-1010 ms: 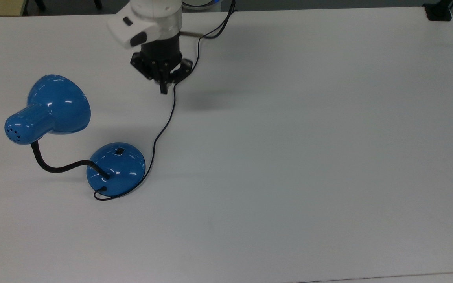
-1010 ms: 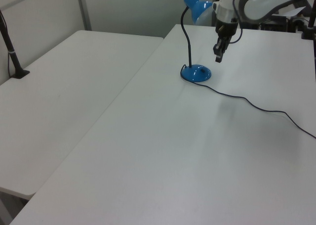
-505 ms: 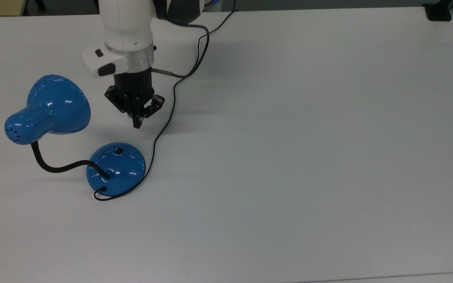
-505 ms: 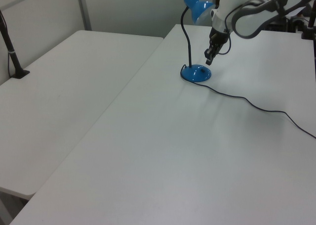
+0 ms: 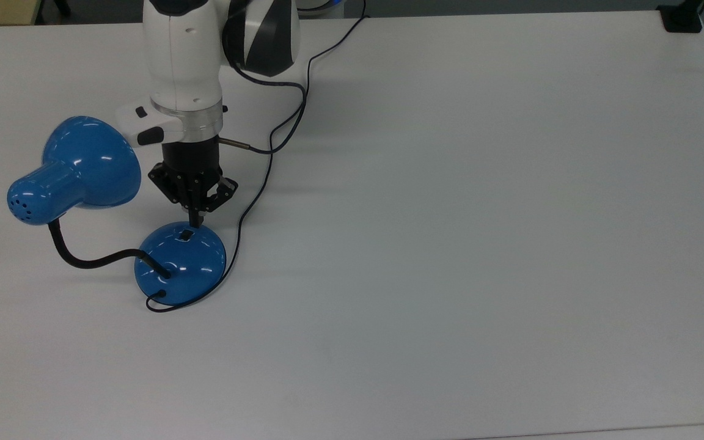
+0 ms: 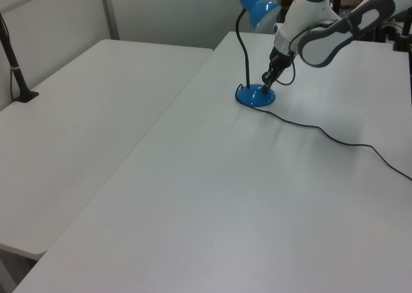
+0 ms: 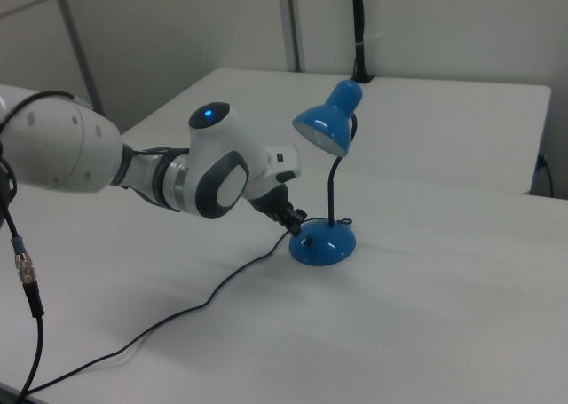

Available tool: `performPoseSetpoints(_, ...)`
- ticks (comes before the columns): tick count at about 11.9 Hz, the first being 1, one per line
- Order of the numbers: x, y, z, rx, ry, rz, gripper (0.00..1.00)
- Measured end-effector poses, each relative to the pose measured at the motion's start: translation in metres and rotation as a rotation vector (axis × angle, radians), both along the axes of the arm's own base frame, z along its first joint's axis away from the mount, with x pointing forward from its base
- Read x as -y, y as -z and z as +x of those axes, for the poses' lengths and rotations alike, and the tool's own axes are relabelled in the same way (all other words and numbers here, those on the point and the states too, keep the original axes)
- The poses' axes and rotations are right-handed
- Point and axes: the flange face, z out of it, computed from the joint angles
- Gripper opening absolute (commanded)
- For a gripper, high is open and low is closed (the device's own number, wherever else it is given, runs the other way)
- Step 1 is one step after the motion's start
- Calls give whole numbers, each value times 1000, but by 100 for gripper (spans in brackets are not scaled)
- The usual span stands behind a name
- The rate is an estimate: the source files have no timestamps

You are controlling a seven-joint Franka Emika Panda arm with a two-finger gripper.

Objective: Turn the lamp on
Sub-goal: 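Press down on the lamp base switch with the gripper fingertips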

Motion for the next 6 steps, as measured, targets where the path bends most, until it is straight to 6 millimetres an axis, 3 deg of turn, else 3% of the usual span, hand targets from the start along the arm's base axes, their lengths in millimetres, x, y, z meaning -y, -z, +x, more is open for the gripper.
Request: performPoseSetpoints(6,18,4,7,15,22,-6,0)
